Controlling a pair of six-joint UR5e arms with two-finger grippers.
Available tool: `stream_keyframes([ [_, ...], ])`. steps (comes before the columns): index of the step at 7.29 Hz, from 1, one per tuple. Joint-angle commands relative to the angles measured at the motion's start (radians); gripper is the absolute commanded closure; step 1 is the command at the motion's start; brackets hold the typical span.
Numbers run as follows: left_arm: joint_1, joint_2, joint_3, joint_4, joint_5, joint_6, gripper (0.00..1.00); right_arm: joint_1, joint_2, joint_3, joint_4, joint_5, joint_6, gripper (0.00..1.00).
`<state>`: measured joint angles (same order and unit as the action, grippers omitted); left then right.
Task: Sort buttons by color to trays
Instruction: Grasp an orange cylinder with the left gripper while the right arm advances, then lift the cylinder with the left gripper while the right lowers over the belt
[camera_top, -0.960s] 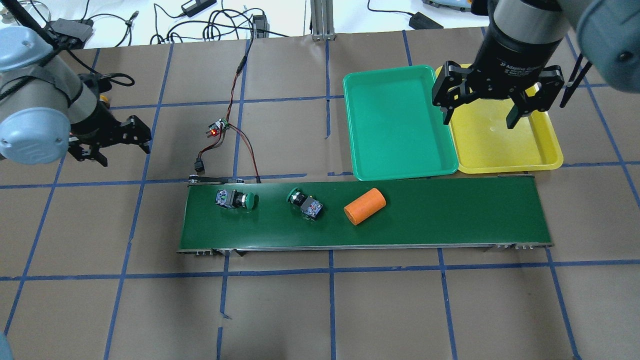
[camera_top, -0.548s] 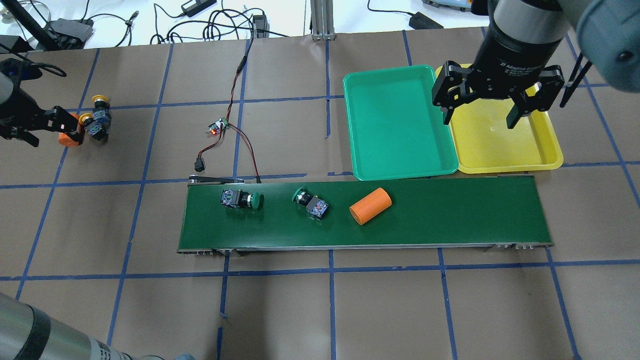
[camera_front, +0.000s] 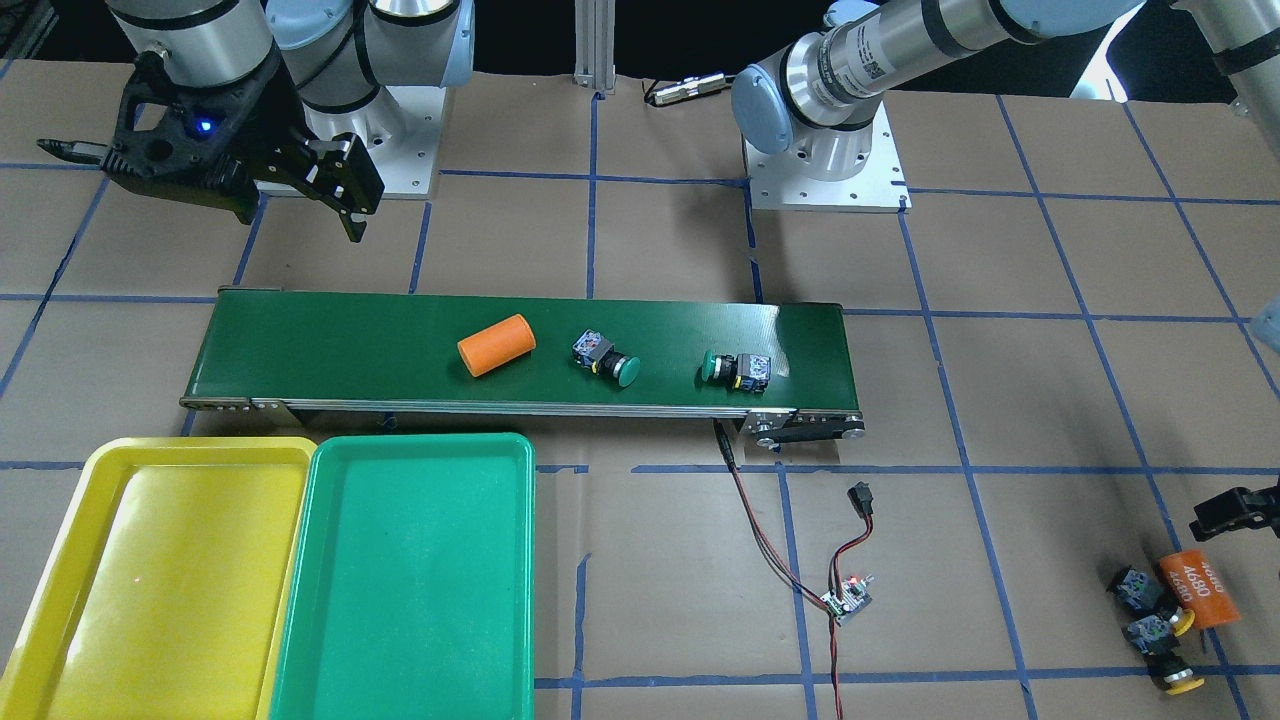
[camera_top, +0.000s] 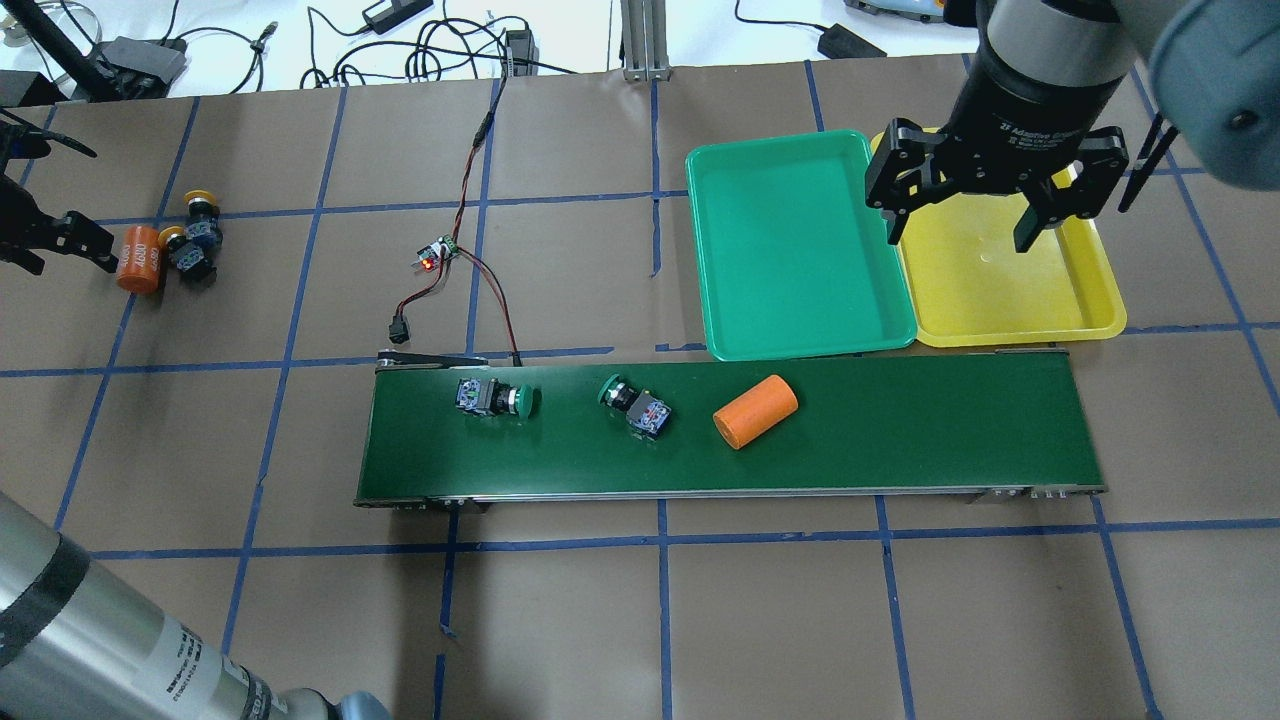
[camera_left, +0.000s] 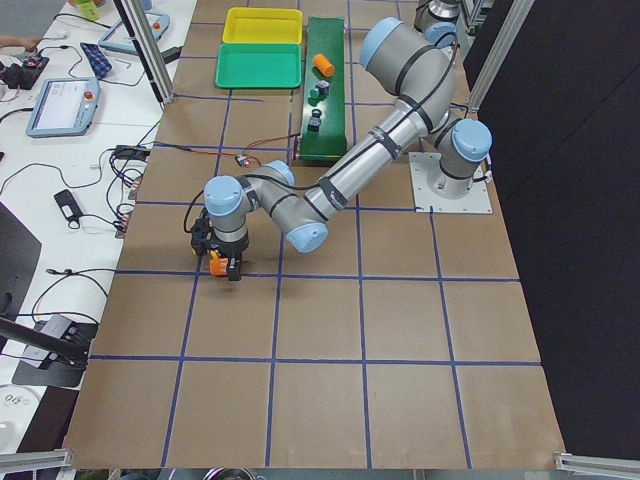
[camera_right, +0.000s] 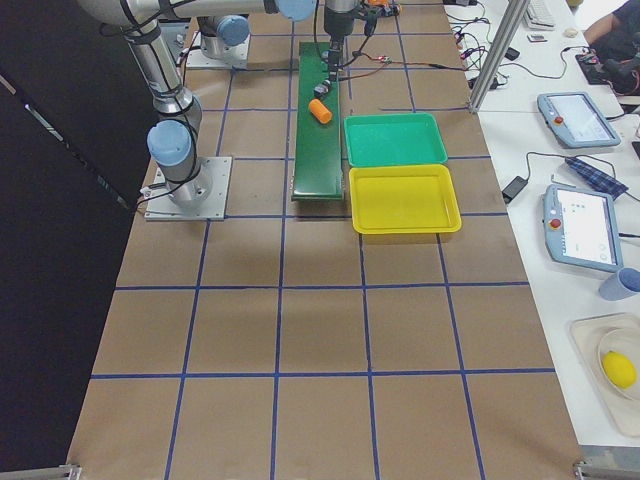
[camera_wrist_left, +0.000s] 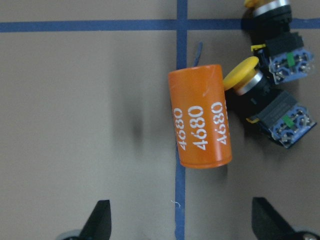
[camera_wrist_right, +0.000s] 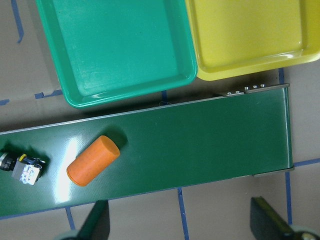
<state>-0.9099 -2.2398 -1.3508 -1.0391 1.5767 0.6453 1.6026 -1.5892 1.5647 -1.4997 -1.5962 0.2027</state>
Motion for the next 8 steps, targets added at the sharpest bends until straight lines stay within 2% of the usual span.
stream_keyframes([
  [1,0.002,-0.044,0.006,0.063,-0.050,0.001,0.00,0.010,0.024,0.067,-0.008,0.013,0.116,0.00],
  [3,0.000,-0.073,-0.008,0.120,-0.072,-0.058,0.00,0.077,0.089,0.064,-0.007,0.031,0.187,0.00],
  [4,0.000,-0.080,-0.013,0.122,-0.072,-0.058,0.14,0.145,0.095,0.064,-0.004,0.039,0.187,0.00],
  [5,0.002,-0.080,-0.014,0.122,-0.067,-0.058,0.61,0.180,0.107,0.061,-0.008,0.038,0.187,0.00],
  [6,0.002,-0.074,-0.014,0.122,-0.063,-0.059,0.77,0.187,0.113,0.063,-0.111,0.039,0.184,0.00],
  [8,-0.020,-0.011,-0.054,0.085,-0.055,-0.067,0.84,0.256,0.115,0.074,-0.189,0.039,0.162,0.00],
])
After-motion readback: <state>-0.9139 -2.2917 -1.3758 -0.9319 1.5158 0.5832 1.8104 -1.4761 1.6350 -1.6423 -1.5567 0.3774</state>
